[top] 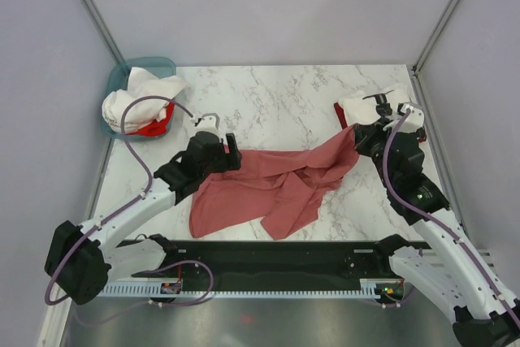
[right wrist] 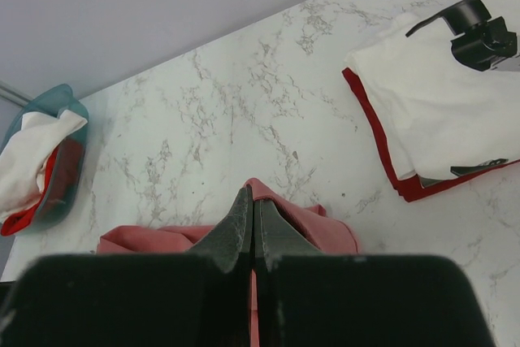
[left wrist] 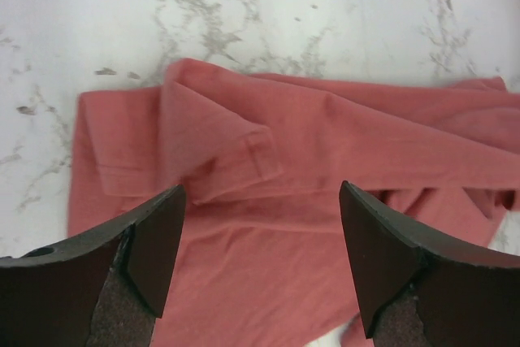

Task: Fold and stack the t-shirts

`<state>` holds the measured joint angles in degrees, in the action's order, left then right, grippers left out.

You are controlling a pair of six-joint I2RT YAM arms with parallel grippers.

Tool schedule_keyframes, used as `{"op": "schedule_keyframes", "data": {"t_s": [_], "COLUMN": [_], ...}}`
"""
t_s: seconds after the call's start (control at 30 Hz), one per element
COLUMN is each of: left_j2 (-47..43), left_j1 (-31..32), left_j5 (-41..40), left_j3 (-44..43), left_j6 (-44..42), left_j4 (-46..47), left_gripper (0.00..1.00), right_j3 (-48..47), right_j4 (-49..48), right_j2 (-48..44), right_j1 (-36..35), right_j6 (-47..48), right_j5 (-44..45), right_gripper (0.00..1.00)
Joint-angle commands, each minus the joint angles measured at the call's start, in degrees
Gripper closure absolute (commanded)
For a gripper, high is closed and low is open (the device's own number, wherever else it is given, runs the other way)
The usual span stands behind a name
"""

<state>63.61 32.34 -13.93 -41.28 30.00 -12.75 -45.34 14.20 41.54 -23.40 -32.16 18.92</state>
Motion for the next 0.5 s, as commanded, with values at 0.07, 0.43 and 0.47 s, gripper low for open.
{"op": "schedule_keyframes", "data": {"t_s": [0.07, 0.43, 0.47], "left_j2": [3.87, 23.81, 24.97], "left_j1": [9.75, 14.16, 14.16], "left_j5": [-6.72, -17.62, -17.44], "left_j3": [-5.99, -15.85, -17.16], "left_j6": [3.13, 1.38, 1.03], "left_j4": [-3.15, -10.10, -10.88], "left_gripper": [0.20, 0.30, 0.30], "right_j3": [0.52, 0.78, 0.78], "right_j4": [-2.68, -2.86, -2.77], "right_j2": [2.05, 1.88, 1.79], "right_j1": [0.11, 0.19, 0.11], "right_j6": [-0.62, -0.80, -0.88], "right_j5": [-0.28, -0.02, -0.11], "right_gripper": [1.00, 1.00, 1.00]}}
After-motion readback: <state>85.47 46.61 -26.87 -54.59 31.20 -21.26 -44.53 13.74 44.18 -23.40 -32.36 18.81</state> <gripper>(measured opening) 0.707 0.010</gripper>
